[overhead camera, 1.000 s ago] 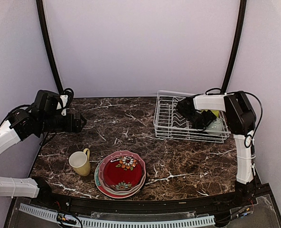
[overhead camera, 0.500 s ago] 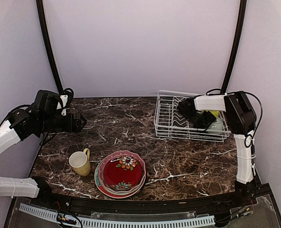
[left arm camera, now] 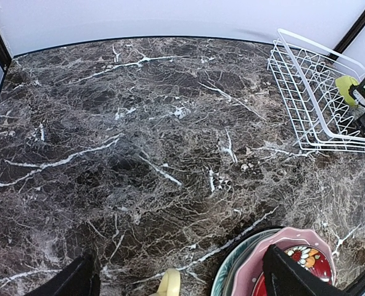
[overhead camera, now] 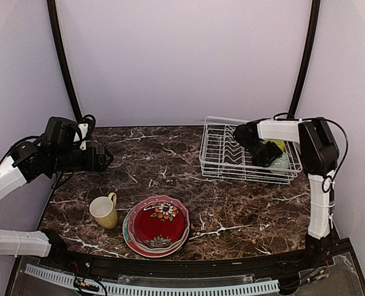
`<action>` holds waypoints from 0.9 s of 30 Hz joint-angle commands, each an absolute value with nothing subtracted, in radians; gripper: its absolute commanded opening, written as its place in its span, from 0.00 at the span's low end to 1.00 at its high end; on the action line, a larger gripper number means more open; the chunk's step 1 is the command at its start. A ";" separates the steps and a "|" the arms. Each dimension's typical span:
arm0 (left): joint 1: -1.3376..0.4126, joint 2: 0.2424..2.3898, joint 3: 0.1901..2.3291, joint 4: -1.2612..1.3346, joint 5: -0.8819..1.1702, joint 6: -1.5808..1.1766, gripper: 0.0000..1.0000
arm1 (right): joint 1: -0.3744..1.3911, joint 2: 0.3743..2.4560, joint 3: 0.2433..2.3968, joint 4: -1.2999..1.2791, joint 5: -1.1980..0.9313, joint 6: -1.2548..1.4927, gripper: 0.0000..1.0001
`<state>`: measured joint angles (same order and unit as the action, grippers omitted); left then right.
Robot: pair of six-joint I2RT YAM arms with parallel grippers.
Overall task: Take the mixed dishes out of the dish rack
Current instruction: Grab the bowl from the dish rack.
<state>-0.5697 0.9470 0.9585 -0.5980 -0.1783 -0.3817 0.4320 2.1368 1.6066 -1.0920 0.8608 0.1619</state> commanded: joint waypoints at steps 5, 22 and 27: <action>-0.569 0.931 0.939 -0.568 -0.147 -0.439 0.90 | 0.427 1.999 1.637 -0.956 0.627 0.182 0.37; -0.568 1.004 0.971 -0.482 -0.057 -0.503 0.90 | 0.293 1.804 1.554 -0.759 0.172 0.214 0.21; -0.568 1.024 0.969 -0.445 -0.016 -0.524 0.90 | 0.234 1.755 1.497 -0.687 0.047 0.247 0.20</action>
